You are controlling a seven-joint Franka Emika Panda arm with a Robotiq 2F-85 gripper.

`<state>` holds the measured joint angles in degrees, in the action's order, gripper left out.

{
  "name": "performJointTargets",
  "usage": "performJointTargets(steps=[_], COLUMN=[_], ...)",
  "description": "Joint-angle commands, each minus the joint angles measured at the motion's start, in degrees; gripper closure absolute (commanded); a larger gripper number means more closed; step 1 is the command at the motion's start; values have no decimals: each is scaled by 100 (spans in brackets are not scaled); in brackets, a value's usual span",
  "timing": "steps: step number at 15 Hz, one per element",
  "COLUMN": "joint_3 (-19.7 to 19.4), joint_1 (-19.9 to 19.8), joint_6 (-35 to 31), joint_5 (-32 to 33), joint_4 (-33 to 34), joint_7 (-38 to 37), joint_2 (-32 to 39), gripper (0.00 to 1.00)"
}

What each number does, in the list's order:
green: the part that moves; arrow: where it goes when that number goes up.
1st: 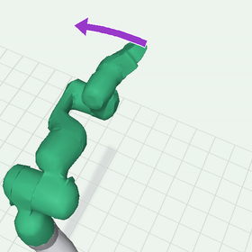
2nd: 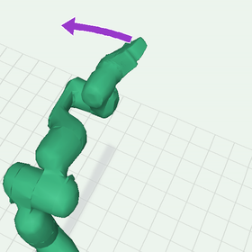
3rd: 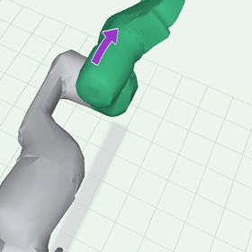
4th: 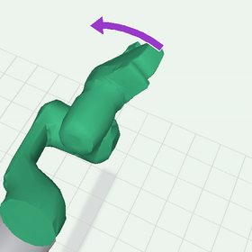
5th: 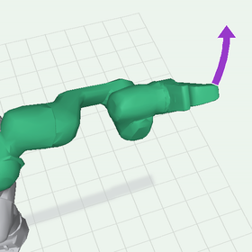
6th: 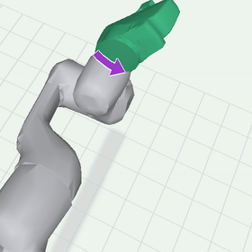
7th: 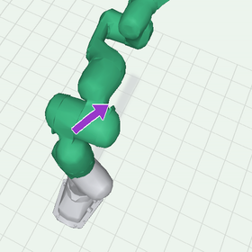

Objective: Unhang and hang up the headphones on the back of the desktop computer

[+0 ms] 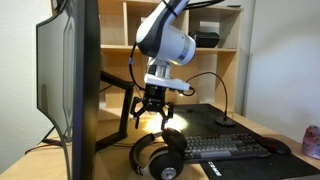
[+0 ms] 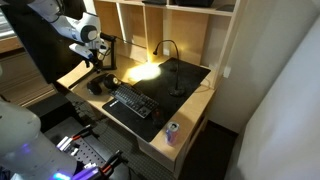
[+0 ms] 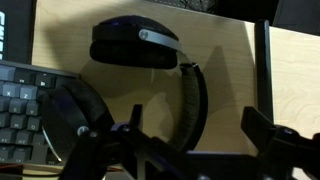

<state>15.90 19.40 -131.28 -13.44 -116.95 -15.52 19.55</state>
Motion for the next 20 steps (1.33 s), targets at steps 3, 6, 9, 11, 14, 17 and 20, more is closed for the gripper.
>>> performJointTargets(steps=[3,6,9,11,14,17,20], joint_3=[-248,-236,-246,-262,-312,-387,-435], joint_1=[374,374,408,416,499,599,710], joint_6=[-356,-548,-609,-561,-986,-1335,-1543], joint_5=[64,-27,-27,-6,40,101,143], joint_4=[565,464,518,603,585,615,673], joint_7=[-1567,-1605,-1655,-1649,-1709,-1748,-1743], joint_2=[750,708,818,975,1129,1297,1450], gripper=[0,0,0,0,0,0,0])
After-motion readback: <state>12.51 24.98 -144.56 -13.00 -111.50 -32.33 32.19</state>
